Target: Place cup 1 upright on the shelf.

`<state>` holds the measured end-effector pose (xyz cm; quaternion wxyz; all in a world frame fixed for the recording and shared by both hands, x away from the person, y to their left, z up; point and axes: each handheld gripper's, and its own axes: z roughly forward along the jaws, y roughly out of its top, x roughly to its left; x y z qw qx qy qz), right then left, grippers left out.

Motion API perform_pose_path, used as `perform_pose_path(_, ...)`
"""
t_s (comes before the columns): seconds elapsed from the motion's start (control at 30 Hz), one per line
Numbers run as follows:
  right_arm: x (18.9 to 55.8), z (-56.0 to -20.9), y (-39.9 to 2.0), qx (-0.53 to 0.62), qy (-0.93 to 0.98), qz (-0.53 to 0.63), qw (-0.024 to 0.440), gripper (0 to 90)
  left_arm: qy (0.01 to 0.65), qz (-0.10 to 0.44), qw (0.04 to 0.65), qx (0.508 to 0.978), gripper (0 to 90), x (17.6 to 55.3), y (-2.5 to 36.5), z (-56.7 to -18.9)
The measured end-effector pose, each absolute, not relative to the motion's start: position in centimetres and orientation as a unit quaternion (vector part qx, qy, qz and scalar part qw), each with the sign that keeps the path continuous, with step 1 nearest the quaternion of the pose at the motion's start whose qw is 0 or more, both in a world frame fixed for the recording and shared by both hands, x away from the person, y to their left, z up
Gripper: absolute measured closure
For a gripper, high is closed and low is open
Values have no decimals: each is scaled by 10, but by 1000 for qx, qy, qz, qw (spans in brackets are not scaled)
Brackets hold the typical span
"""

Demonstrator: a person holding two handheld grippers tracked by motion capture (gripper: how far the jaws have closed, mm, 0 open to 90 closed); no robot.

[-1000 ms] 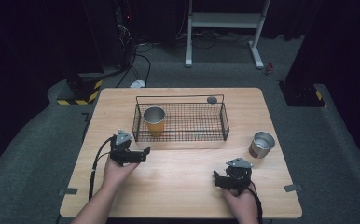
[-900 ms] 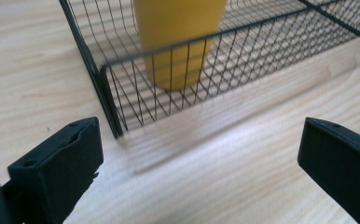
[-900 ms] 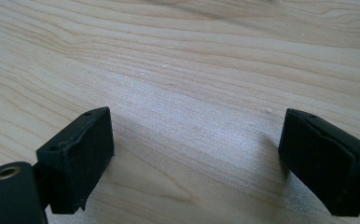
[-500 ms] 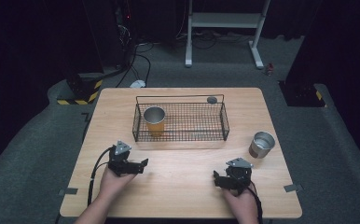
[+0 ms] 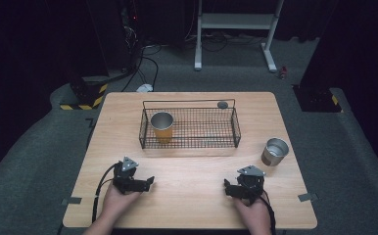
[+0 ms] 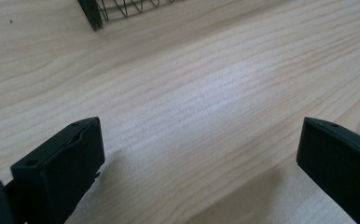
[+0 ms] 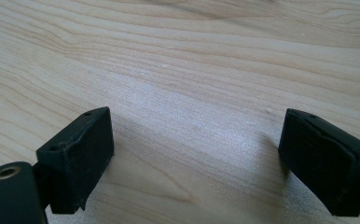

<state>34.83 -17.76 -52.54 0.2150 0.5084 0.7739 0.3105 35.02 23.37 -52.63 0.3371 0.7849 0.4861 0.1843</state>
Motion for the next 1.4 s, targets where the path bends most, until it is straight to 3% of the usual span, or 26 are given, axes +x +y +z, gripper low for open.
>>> perform_pose_path(0.83,347,-520,-186,509,768,327,212,121,484,207,329,784,33,343,227,-530)
perform_pose_path(1.4,348,-511,-207,506,753,348,235,124,485,208,329,783,34,343,227,-530)
